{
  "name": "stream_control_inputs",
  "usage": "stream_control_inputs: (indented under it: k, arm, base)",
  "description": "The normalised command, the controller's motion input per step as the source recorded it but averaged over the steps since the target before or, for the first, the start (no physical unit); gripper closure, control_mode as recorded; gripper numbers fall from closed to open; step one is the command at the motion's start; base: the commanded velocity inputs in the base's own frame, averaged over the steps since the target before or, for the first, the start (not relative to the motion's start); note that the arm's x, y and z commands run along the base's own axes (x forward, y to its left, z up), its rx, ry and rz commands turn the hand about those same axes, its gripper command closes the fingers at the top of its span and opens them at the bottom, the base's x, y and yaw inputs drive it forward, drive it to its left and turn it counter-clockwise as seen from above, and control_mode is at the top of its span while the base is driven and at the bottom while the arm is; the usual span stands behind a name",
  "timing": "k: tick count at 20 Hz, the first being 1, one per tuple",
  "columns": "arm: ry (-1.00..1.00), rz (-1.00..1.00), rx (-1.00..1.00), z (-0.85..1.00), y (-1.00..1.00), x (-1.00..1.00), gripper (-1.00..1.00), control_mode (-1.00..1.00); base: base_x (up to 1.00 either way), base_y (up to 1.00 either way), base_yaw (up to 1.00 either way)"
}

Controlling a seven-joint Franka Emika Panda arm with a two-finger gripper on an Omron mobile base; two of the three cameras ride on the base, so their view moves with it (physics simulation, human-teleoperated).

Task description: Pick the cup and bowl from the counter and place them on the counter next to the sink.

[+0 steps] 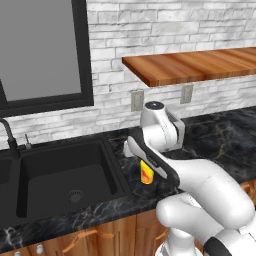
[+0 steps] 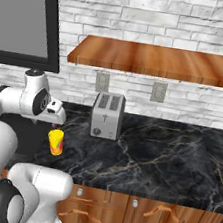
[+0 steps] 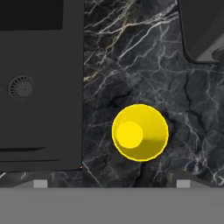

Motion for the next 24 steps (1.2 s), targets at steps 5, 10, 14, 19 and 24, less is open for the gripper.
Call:
stream_control_inputs:
  k: [5,10,14,19,24]
  arm:
    - [0.0,0.0,0.0,0.18,-0.34,-1.0,-1.0,-1.0]
    - [0.0,0.0,0.03,0.04,-0.53,-1.0,-1.0,-1.0]
    - [0.0,0.0,0.01,0.0,-0.26,-0.57,-1.0,-1.0]
    - [0.0,0.0,0.0,0.0,0.0,0.0,-1.0,-1.0]
    - [0.0,0.0,0.0,0.0,0.0,0.0,-1.0,-1.0]
  base:
    - [0.0,0.0,0.0]
    - [0.0,0.0,0.0]
    - [0.0,0.0,0.0]
    - [0.0,0.0,0.0]
    - [0.0,0.0,0.0]
